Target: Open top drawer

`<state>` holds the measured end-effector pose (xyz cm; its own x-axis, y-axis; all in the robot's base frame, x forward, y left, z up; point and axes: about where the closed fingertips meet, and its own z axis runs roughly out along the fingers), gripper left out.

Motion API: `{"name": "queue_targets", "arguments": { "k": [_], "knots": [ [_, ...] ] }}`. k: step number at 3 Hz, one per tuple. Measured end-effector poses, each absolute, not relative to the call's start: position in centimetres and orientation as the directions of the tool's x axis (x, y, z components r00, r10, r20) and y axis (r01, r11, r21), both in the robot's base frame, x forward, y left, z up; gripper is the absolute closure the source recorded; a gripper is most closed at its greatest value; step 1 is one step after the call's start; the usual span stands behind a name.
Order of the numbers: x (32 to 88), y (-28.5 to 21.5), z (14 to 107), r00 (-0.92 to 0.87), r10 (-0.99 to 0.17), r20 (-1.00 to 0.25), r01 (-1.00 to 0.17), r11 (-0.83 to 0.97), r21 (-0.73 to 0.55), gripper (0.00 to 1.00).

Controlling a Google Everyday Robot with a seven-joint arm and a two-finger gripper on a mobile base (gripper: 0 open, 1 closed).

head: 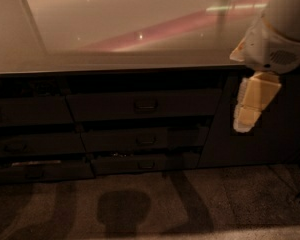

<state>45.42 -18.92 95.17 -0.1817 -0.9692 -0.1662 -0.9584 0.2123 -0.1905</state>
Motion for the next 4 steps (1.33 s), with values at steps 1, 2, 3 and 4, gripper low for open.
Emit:
{"name": "queue_targets", "arguments": {
  "k": [1,2,3,4],
  "knots": [
    [47.6,-13.7,91.2,-0.082,-0.989,-0.125,-0.987,0.098,-0.129,0.00],
    [47.6,-13.7,91.2,-0.082,-0.989,-0.125,-0.987,0.098,-0.130,0.00],
    [47.0,-13.0,90.2,-0.013,-0.995,-0.104,-0.980,0.033,-0.196,0.00],
    [46.0,-12.2,86.8,0.039,-0.990,-0.138,-0.971,-0.005,-0.241,0.00]
  ]
}}
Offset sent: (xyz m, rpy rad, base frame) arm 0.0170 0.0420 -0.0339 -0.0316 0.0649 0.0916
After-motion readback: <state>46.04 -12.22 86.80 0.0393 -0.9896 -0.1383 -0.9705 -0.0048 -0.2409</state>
